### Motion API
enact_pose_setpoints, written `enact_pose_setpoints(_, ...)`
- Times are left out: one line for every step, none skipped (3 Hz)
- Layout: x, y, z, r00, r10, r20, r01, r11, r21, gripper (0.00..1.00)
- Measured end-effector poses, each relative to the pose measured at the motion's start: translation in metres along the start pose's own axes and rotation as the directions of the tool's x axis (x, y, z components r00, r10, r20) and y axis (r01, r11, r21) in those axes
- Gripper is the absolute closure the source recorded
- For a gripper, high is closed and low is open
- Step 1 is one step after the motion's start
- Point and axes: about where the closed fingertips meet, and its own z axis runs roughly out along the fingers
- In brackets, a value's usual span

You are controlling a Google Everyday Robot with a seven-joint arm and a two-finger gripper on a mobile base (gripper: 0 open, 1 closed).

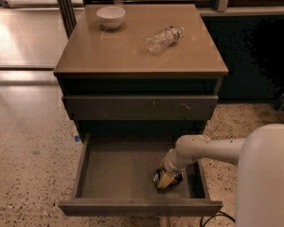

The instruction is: Pick pepsi can from middle drawer and place on counter

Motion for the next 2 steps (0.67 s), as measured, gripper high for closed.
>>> enact_pose_setpoints(-0.002,-0.001,-0.007,1.0,0.008,0.024,-0.008,0.9999,0.006,1.0)
enact_pose_setpoints(-0.015,-0.008,-0.039,0.998,-0.012,0.054,0.01,0.9993,0.035,1.0)
